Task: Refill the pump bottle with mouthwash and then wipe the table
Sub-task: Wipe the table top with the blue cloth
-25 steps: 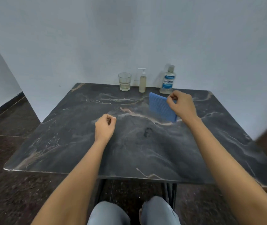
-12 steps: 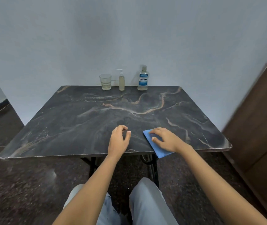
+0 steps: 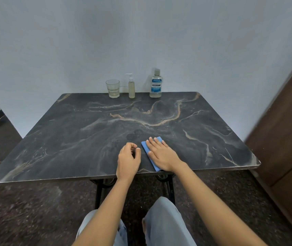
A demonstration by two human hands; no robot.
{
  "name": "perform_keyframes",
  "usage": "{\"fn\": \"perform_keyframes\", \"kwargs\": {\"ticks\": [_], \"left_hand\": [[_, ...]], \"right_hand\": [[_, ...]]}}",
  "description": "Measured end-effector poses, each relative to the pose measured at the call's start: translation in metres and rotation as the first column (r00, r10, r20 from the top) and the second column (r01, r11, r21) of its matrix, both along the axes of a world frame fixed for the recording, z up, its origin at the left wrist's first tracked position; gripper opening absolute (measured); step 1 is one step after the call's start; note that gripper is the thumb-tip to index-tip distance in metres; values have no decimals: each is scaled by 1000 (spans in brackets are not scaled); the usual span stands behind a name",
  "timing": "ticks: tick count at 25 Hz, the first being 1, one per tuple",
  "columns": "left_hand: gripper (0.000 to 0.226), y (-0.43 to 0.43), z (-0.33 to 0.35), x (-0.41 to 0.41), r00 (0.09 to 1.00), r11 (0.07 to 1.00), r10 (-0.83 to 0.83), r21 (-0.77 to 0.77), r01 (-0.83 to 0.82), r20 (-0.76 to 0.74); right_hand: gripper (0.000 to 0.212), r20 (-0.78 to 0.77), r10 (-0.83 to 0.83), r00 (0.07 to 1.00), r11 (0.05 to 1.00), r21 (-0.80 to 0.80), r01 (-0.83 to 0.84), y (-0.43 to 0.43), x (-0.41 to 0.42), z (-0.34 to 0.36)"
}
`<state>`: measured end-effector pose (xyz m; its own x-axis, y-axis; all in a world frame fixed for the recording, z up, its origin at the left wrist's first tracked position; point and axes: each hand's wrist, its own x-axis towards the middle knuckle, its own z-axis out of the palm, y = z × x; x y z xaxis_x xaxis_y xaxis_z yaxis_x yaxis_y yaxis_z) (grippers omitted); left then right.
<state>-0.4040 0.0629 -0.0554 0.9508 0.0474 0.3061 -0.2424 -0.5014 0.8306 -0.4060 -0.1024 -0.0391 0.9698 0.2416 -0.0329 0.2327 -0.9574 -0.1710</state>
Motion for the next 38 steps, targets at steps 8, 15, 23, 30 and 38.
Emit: {"fn": "perform_keyframes", "kwargs": {"ticks": [8, 15, 23, 30, 38], "left_hand": [[13, -9, -2, -5, 997, 954, -37, 300, 13, 74], [26, -11, 0, -5, 998, 951, 12, 309, -30, 62], [44, -4, 2, 6, 982, 879, -191, 445, 170, 0], [43, -11, -3, 17, 943, 824, -332, 480, 300, -19], [46, -11, 1, 14, 956, 858, -282, 424, 290, -83]], "right_hand": [[55, -72, -356, 932, 934, -64, 352, -127, 33, 10], [54, -10, -96, 995, 995, -40, 96, -8, 39, 7], [54, 14, -137, 990, 988, -64, 138, -134, -38, 7], [56, -45, -634, 772, 773, -44, 632, -225, 4, 9], [57, 16, -225, 974, 974, -8, 225, -53, 41, 3]]}}
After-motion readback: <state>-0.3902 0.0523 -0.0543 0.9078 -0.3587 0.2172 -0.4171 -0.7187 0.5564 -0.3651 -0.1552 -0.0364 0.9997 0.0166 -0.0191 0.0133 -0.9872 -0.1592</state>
